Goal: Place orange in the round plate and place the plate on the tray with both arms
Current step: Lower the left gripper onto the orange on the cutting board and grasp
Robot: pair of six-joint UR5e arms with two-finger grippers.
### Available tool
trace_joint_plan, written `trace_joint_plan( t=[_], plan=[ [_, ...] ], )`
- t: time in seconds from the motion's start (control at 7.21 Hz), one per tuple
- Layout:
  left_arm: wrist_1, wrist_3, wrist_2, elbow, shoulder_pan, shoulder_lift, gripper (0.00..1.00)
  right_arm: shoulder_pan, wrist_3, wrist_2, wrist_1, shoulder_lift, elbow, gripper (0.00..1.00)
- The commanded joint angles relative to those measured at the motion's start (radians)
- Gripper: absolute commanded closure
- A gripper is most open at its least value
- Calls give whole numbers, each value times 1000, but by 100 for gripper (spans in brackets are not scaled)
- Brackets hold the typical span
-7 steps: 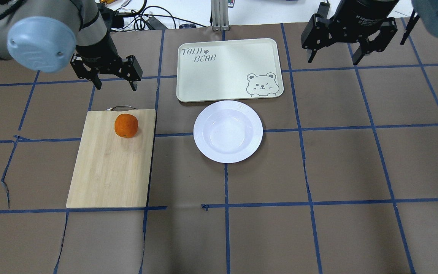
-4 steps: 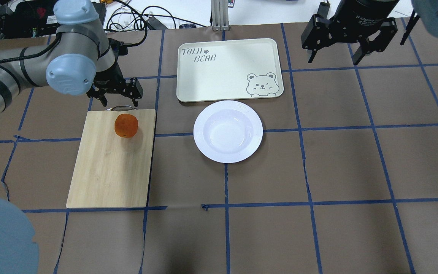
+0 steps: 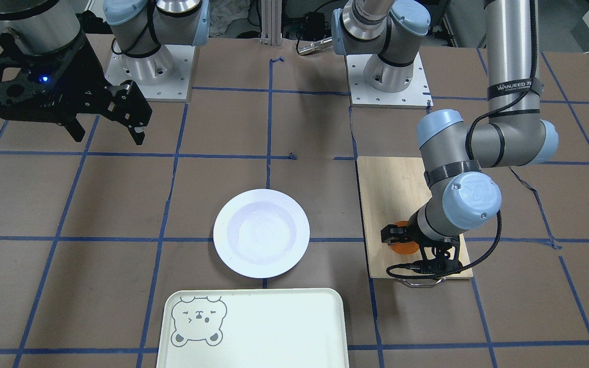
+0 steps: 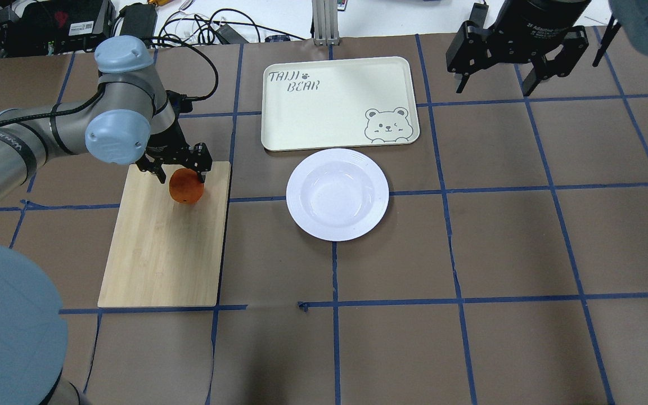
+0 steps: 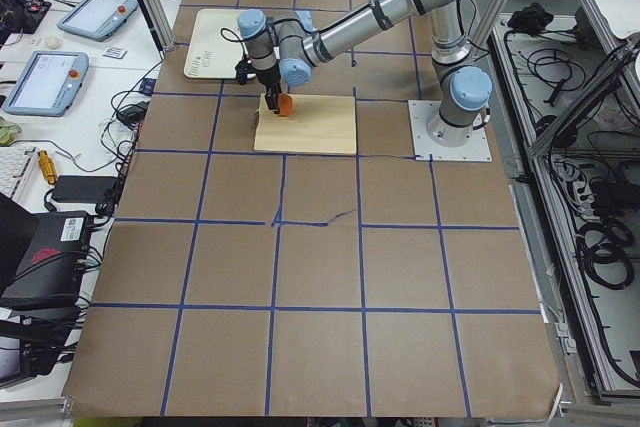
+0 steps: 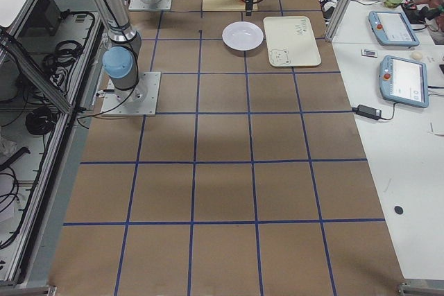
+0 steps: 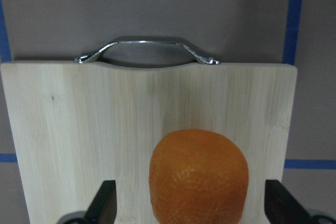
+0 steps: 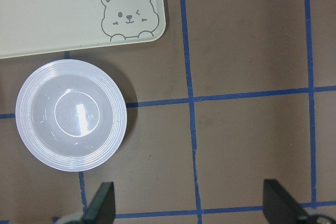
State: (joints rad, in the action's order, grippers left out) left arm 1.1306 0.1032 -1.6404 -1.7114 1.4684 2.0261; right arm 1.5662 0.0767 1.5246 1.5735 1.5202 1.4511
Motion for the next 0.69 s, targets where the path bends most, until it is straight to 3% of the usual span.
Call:
trace_joint_plan(
  t=[0.0,0.14,0.28,0.55],
  plan=[
    [-14,13,5,-1,0,13,33,0,0,2,-1,0,2,0],
    [-12,29,36,-1,0,11,63,0,0,2,-1,0,2,0],
    [-11,29,74,1,0,5,76,0,0,2,-1,0,2,0],
    [15,-26,91,47,38,0,76,0,0,2,-1,0,2,0]
  ],
)
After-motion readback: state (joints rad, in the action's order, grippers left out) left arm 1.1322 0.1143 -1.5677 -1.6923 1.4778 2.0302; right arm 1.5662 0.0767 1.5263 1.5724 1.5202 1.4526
